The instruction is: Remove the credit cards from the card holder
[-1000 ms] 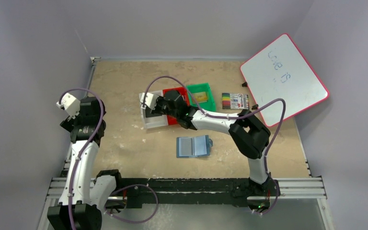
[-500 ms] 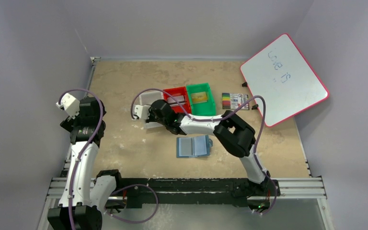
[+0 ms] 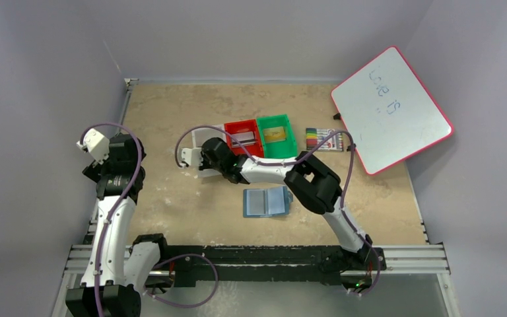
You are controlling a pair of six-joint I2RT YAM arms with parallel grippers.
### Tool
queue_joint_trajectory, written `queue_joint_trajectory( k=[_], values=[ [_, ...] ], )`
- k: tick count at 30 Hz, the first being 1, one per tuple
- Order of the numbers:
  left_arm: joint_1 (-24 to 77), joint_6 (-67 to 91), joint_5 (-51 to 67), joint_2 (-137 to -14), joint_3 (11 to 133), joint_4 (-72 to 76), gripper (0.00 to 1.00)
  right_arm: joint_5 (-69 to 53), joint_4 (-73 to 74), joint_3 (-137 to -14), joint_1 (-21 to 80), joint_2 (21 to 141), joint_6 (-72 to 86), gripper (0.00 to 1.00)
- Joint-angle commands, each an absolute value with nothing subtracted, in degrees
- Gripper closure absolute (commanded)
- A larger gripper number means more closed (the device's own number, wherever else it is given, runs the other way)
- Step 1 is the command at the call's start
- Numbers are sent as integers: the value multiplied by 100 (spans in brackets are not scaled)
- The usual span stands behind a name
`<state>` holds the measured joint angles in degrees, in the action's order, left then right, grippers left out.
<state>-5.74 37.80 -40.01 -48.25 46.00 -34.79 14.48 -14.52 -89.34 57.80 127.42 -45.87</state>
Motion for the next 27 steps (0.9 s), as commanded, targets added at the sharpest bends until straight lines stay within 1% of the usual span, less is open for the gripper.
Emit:
queue_joint_trajectory(
  k=[1, 10, 19, 22, 23, 26, 27],
  values=[
    [-624, 3674, -4060, -4737, 4706, -3299, 2, 1506, -1324, -9327, 5783, 12778, -4709, 95],
    [-620, 3655, -4030, -4727, 4708, -3297, 2, 1337, -828, -9546, 5784, 12928, -4951, 90],
    [-624, 3614, -3982, -4728, 4702, -3273, 2, 509, -498, -9605, 5774, 12705, -4598, 79],
    [-622, 3598, -3958, -4728, 4691, -3278, 2, 288, -334, -9715, 5707, 12661, -4102, 72],
    [-624, 3594, -3937, -4728, 4691, -3266, 2, 127, -215, -9867, 5667, 12688, -3850, 71],
    [-624, 3581, -3911, -4744, 4686, -3261, 2, -153, 210, -10367, 5477, 12794, -2947, 72],
    [-624, 3578, -3907, -4738, 4690, -3267, 2, -168, 253, -10446, 5402, 12806, -2614, 74]
  ],
)
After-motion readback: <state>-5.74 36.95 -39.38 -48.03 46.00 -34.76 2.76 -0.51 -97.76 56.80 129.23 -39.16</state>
